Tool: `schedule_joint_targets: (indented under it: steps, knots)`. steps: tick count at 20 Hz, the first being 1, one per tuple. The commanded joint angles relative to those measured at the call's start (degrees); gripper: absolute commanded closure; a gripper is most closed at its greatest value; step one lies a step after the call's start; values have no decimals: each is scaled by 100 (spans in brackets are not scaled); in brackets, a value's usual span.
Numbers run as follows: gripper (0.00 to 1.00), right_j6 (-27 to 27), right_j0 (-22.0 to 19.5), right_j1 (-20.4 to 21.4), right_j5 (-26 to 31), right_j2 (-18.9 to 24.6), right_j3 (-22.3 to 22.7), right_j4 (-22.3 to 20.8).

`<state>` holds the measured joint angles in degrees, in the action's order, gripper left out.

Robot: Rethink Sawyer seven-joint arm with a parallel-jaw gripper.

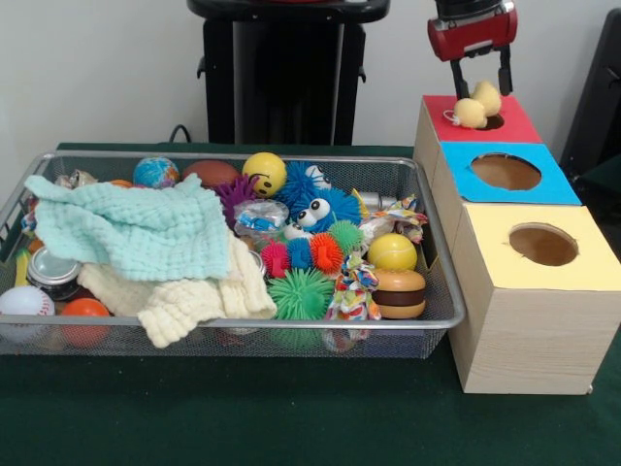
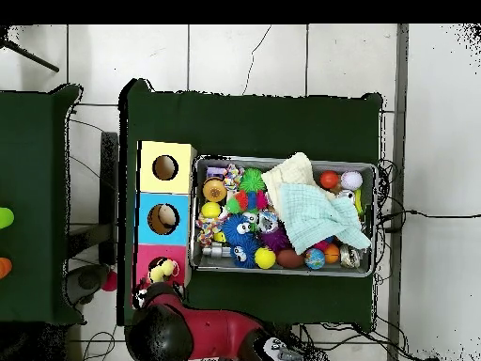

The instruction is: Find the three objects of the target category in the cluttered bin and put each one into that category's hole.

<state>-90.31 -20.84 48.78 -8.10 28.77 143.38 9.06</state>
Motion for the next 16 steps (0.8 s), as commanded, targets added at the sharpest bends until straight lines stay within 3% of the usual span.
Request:
schedule_joint_targets:
  steps: [1, 8, 16]
  knots:
    - [0, -1311, -116, 16, -635, -130, -745, -85]
    - [0, -1248, -78, 81, -567, -181, -762, -70]
    - [0, -1059, 127, 593, 441, -403, -858, 331]
